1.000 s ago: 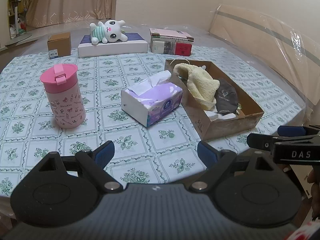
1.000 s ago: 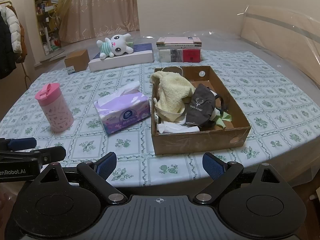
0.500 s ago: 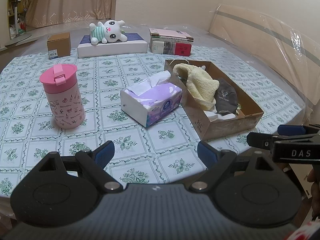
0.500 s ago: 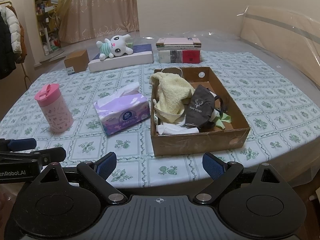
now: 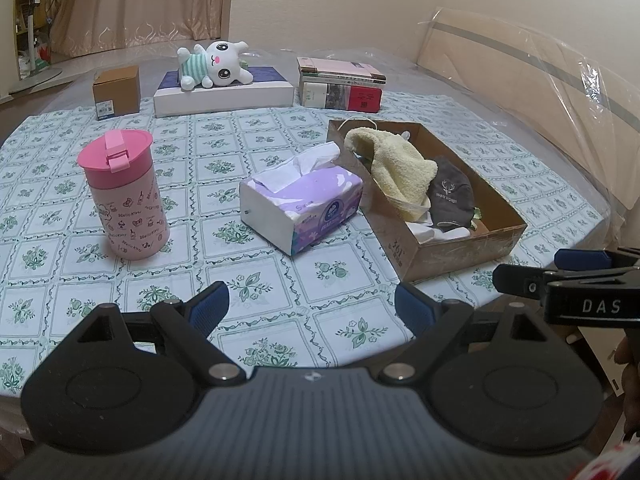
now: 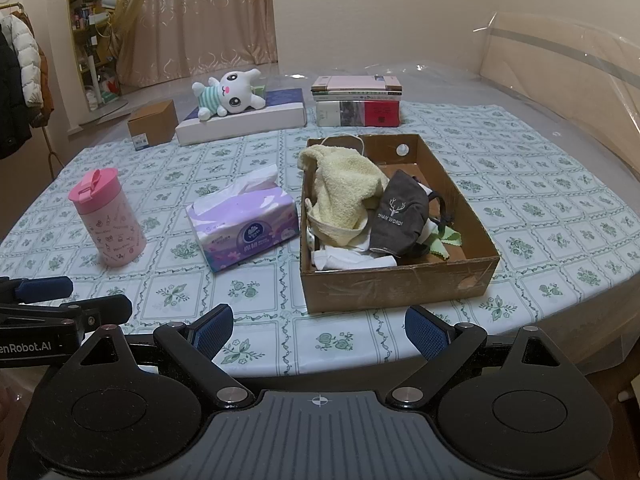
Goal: Organize soft objects
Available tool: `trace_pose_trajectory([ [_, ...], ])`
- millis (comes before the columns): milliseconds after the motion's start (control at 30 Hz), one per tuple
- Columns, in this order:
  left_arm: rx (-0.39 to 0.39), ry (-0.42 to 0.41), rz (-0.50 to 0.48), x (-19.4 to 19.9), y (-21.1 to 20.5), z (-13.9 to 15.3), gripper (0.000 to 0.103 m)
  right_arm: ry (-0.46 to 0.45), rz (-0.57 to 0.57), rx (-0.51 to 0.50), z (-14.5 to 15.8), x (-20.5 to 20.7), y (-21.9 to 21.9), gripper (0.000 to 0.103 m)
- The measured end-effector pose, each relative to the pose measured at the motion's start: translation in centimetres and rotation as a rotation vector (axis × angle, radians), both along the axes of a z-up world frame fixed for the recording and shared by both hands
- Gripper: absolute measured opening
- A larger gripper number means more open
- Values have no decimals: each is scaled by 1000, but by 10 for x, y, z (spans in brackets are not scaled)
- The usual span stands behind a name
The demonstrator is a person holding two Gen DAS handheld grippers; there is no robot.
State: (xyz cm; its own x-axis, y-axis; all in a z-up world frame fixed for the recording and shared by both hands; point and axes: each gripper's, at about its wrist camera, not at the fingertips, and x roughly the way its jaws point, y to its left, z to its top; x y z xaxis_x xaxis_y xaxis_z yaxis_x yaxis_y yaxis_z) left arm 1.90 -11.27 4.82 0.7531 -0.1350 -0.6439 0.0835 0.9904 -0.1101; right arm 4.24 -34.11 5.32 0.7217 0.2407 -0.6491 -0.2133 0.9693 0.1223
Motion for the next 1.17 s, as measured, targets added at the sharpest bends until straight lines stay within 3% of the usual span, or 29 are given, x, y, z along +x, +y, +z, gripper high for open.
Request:
trace_pose_trajectory([
  [1167, -18, -6, -19, 1, 1, -2, 89, 9, -1, -2, -4, 3, -2, 92],
])
